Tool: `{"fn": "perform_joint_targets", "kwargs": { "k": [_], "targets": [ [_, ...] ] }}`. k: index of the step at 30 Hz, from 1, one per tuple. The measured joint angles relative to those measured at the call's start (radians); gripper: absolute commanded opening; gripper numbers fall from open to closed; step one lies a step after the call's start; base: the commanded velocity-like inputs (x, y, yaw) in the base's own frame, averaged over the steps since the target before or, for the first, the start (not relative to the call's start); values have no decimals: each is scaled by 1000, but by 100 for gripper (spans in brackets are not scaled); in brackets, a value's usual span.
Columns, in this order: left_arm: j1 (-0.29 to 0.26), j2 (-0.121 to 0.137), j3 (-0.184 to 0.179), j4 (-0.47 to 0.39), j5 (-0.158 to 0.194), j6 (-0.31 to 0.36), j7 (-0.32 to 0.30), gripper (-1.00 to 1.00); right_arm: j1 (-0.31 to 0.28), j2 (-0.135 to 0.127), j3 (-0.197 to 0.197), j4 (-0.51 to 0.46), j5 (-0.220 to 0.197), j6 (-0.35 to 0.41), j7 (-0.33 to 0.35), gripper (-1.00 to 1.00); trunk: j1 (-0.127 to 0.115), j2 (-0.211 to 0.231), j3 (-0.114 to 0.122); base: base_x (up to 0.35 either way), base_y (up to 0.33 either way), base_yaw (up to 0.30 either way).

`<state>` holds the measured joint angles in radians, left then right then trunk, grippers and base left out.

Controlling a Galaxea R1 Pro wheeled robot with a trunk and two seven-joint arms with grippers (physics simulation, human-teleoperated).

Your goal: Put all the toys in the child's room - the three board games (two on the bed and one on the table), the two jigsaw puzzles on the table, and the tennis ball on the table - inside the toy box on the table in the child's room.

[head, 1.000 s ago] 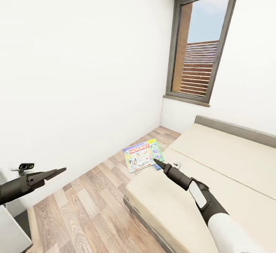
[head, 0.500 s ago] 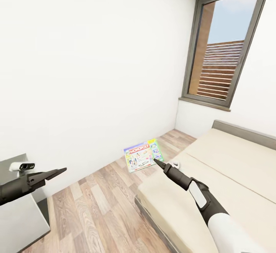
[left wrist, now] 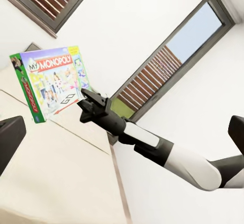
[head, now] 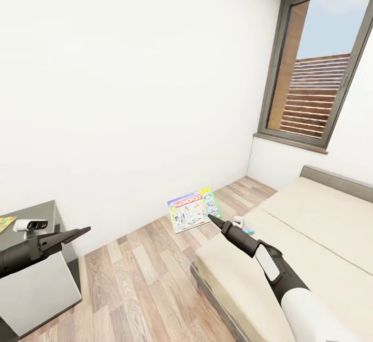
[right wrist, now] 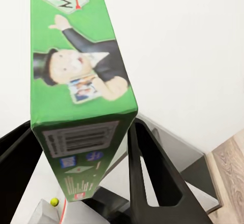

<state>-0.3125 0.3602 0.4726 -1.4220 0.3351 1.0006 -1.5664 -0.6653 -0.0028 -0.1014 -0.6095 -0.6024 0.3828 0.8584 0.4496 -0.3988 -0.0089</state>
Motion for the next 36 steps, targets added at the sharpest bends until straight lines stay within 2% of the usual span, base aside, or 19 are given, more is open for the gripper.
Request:
{"fn": "perform_joint_targets", "kwargs": {
  "k": [4, 9, 36],
  "targets": [
    [0, -22, 0, 0, -4, 0, 0, 100, 0, 0, 0, 0, 0, 0, -1, -100, 0, 0, -2, -7, -4, 2],
    [0, -34, 0, 0, -7, 0, 0, 100, 0, 0, 0, 0, 0, 0, 0, -100, 0, 1, -6, -1, -1, 0],
    [0, -36, -6, -1, -11, 1, 0, 100, 0, 1, 4, -7, 2, 0, -28, -100, 0, 1, -33, -24, -16, 0]
  ]
}}
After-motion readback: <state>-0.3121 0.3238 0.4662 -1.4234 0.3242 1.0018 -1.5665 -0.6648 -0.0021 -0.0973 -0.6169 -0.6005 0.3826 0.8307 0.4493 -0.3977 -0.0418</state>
